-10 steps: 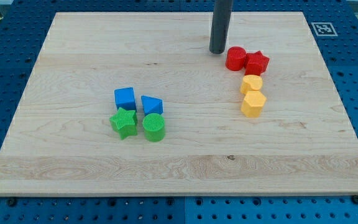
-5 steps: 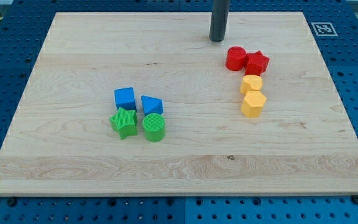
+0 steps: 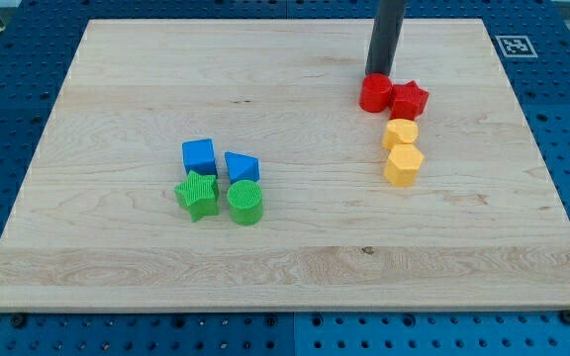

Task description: Place the red star on top of the yellow heart

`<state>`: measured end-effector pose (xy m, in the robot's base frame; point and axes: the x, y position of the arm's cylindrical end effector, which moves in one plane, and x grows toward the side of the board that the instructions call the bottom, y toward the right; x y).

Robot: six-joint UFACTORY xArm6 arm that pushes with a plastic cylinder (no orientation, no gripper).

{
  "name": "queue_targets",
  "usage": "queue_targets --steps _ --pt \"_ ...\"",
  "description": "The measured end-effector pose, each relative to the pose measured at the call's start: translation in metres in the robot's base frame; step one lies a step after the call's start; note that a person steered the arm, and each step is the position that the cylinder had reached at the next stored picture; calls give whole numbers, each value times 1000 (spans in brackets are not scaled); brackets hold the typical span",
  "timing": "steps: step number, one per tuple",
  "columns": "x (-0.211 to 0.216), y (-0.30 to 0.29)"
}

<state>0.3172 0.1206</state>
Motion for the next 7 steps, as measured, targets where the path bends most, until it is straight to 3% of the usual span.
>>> queue_targets --steps 2,7 --pt "-17 24" --pt "2 54"
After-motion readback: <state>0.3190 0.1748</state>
